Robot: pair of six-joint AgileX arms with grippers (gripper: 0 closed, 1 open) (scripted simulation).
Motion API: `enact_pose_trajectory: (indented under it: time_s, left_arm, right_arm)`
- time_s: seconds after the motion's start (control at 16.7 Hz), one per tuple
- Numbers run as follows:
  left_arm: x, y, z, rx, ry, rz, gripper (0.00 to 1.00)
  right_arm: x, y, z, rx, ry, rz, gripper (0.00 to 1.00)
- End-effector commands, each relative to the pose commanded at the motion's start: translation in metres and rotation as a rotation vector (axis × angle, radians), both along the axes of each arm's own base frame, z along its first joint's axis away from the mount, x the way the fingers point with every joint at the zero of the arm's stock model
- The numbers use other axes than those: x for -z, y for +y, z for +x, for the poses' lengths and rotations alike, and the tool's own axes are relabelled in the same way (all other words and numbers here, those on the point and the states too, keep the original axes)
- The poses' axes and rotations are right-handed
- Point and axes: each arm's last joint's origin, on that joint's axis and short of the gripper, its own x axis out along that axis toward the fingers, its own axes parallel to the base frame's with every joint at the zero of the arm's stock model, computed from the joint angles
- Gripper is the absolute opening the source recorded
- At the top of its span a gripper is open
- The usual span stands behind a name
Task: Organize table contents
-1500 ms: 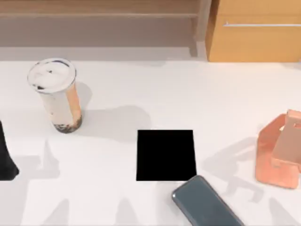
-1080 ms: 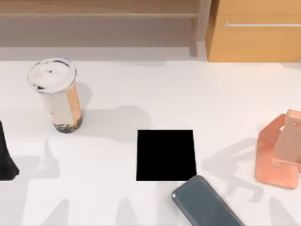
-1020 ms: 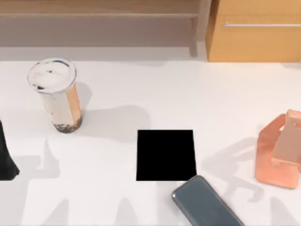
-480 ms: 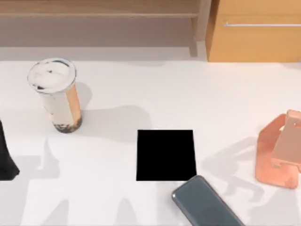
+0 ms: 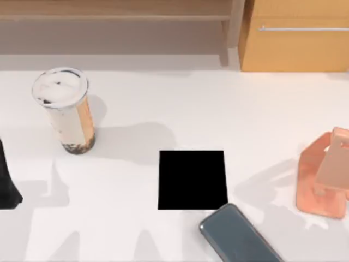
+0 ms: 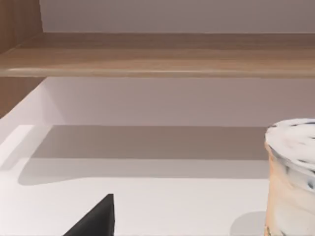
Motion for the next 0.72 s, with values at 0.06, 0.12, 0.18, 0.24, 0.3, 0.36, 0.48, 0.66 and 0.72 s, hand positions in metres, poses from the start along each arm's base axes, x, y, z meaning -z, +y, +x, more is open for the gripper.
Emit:
enact_pose_trajectory:
  time_s: [0.06, 0.12, 0.18, 0.24, 0.3, 0.36, 0.48, 0.66, 0.72]
  left_arm:
    - [0.0, 0.0, 0.0, 0.0, 0.0, 0.0, 1.0]
    - [0.0, 0.0, 0.0, 0.0, 0.0, 0.0, 1.0]
    - [0.0, 0.0, 0.0, 0.0, 0.0, 0.0, 1.0]
    - [0.0, 0.0, 0.0, 0.0, 0.0, 0.0, 1.0]
    - [0.0, 0.0, 0.0, 0.0, 0.0, 0.0, 1.0]
    - [0.0, 0.0, 0.0, 0.0, 0.0, 0.0, 1.0]
    - [0.0, 0.0, 0.0, 0.0, 0.0, 0.0, 1.0]
    - [0.0, 0.0, 0.0, 0.0, 0.0, 0.0, 1.0]
    - [0.0, 0.0, 0.0, 0.0, 0.0, 0.0, 1.0]
  right_arm:
    - [0.002, -0.007, 0.008, -0.057, 0.065, -0.013, 1.0]
    - [0.004, -0.014, 0.015, -0.114, 0.125, -0.021, 1.0]
    - [0.007, -0.021, 0.022, -0.17, 0.181, -0.025, 1.0]
    - [0.01, -0.028, 0.028, -0.224, 0.233, -0.024, 1.0]
    - [0.014, -0.034, 0.034, -0.277, 0.279, -0.021, 1.0]
    - [0.017, -0.04, 0.039, -0.326, 0.321, -0.014, 1.0]
    - [0.024, -0.051, 0.047, -0.412, 0.386, 0.002, 1.0]
    - [0.032, -0.063, 0.055, -0.504, 0.45, 0.027, 1.0]
    - [0.034, -0.065, 0.057, -0.523, 0.462, 0.033, 1.0]
